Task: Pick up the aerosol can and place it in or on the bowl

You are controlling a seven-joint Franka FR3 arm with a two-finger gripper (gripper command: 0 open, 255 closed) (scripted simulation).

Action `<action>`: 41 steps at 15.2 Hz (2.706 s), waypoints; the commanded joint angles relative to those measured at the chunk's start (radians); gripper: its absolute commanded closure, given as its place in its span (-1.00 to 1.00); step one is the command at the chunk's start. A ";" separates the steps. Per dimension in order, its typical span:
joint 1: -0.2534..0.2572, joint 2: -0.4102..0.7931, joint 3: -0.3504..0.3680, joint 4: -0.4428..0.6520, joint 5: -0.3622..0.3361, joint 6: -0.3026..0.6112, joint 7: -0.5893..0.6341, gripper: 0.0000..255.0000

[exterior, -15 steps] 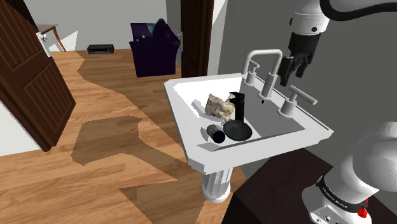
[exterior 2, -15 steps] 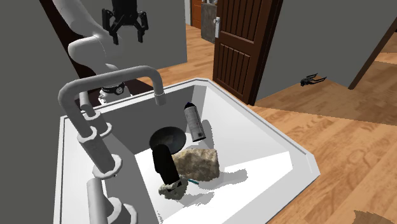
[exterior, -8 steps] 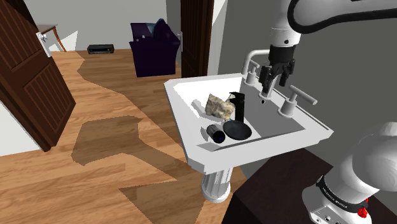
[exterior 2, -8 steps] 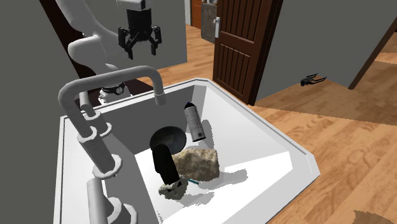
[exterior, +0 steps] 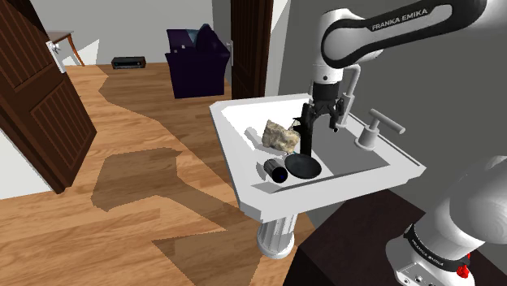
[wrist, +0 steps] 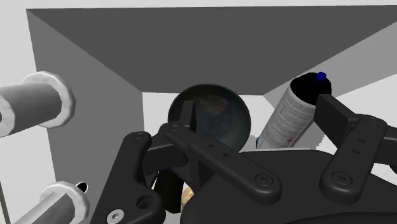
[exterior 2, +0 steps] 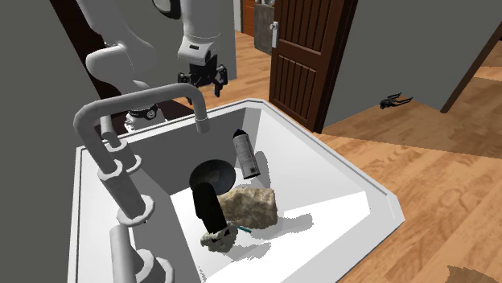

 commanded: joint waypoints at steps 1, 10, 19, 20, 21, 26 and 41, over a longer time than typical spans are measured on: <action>0.000 0.074 0.000 0.017 0.029 0.036 0.021 -1.00; -0.002 0.436 -0.001 0.179 0.162 0.150 0.080 -1.00; -0.010 0.730 0.012 0.357 0.275 0.201 0.112 -1.00; -0.008 0.734 0.013 0.349 0.277 0.213 0.111 -1.00; -0.006 0.738 0.015 0.341 0.279 0.226 0.109 -1.00; 0.003 0.760 0.023 0.309 0.291 0.281 0.102 -1.00; 0.003 0.760 0.023 0.310 0.291 0.281 0.102 1.00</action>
